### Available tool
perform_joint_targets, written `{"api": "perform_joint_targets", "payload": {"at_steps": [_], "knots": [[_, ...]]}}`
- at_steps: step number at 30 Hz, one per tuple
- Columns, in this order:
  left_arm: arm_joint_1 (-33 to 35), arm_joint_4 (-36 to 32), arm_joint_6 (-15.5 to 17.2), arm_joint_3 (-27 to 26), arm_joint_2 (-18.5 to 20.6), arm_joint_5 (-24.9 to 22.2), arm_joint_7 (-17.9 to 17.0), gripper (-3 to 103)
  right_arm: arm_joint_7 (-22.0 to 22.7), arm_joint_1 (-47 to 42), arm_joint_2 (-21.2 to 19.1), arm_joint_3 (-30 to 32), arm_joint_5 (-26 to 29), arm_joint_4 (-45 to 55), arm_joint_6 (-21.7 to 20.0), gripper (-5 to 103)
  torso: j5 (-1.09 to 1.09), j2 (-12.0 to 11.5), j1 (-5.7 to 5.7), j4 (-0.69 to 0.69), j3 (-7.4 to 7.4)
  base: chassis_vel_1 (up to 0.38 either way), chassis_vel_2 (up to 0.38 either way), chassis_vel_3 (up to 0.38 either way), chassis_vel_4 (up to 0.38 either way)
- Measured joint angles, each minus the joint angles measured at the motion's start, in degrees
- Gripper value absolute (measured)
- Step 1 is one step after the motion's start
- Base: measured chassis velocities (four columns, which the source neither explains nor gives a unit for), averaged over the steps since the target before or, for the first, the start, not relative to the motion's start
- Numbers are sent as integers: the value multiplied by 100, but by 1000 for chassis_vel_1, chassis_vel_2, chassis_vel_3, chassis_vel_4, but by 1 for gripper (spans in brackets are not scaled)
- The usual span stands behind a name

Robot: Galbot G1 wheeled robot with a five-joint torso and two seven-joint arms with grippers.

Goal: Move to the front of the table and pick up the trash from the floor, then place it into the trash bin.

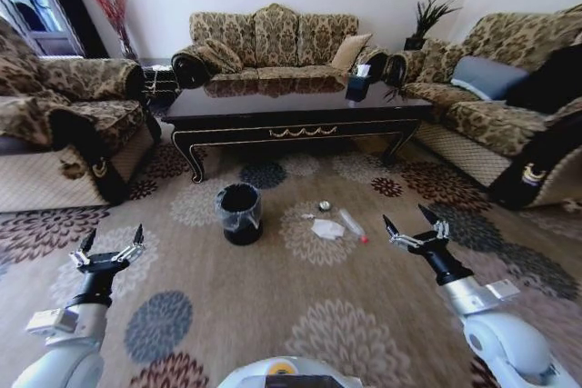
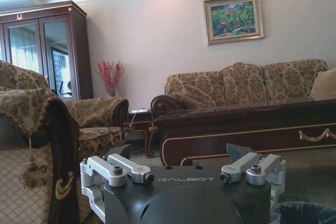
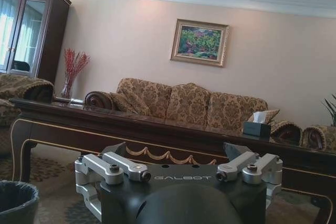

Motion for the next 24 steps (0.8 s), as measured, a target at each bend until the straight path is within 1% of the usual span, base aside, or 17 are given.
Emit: {"api": "perform_joint_targets", "payload": {"at_steps": [1, 5, 7, 8, 9, 10, 12, 14, 15, 16, 17, 19, 20, 21, 22, 24], "knots": [[1, 1, 10, 3, -3, 0, 0, 100, 14, 0, 5, -9, 0, 0, -4, 100, 4, 0, 0, 1, 0, -320, 342, 345, -341], [4, 17, 49, 3, 5, -12, 28, 100, 48, 1, 19, -22, -9, 1, -7, 100, -1, 0, 0, 0, 1, -314, 306, 309, -322], [4, 53, 67, 0, 31, -7, 69, 100, 50, 4, 32, -35, -42, -2, -8, 100, 4, 0, 1, 1, 2, -264, 258, 267, -279], [-4, 56, 89, 3, 48, -7, 79, 100, 50, -3, 37, -40, -50, -3, -5, 100, 0, 0, 1, 0, 2, -241, 252, 226, -245], [-4, 56, 89, 3, 48, -7, 79, 100, 50, -3, 37, -40, -50, -3, -5, 100, 0, 0, 1, 0, 2, -241, 252, 226, -245], [-24, 57, 142, 24, 66, -13, 82, 100, 46, -19, 44, -49, -51, -3, 8, 100, -5, 0, 1, 0, 3, -190, 193, 226, -183], [-98, 38, 268, 102, 105, -12, 68, 100, 37, -40, 62, -59, -71, -3, 24, 100, 4, 0, 1, 0, 3, -147, 150, 102, -149], [-195, -9, 475, 233, 146, -5, -11, 100, 37, -40, 80, -61, -101, -3, 27, 100, 0, 0, 1, 0, 3, -41, 90, 45, -77], [-195, -9, 475, 233, 146, -5, -11, 100, 37, -40, 80, -61, -101, -3, 27, 100, 0, 0, 1, 0, 3, -41, 90, 27, -40], [-241, -33, 633, 306, 170, -3, -80, 100, 37, -40, 85, -61, -108, -3, 28, 100, -2, 0, 1, 1, 2, 0, 0, 0, 0], [-338, -53, 890, 438, 232, 6, -188, 100, 37, -43, 90, -59, -113, -4, 29, 100, 0, 1, 0, 1, 1, 0, 0, 0, 0], [-517, -67, 1305, 631, 393, 52, -372, 100, 37, -59, 90, -52, -127, -21, 33, 100, 2, 1, -1, 1, 0, 11, -25, -13, 14], [-517, -67, 1305, 631, 393, 52, -372, 100, 37, -59, 90, -52, -127, -21, 33, 100, 2, 1, -1, 1, 0, 23, -50, -26, 29], [-632, -67, 1487, 728, 494, 57, -477, 100, 37, -64, 90, -50, -137, -25, 35, 100, 0, 1, -1, 1, 0, 23, -50, -23, 54], [-886, -74, 1773, 914, 713, -26, -675, 100, 38, -68, 92, -50, -155, -28, 36, 100, -1, 2, -1, 0, 0, 0, 0, 0, 0], [-1297, -83, 2184, 1184, 1069, -425, -962, 100, 41, -71, 113, -58, -174, -28, 37, 100, 3, 2, 0, -2, 1, 0, 0, 0, 0]]}}
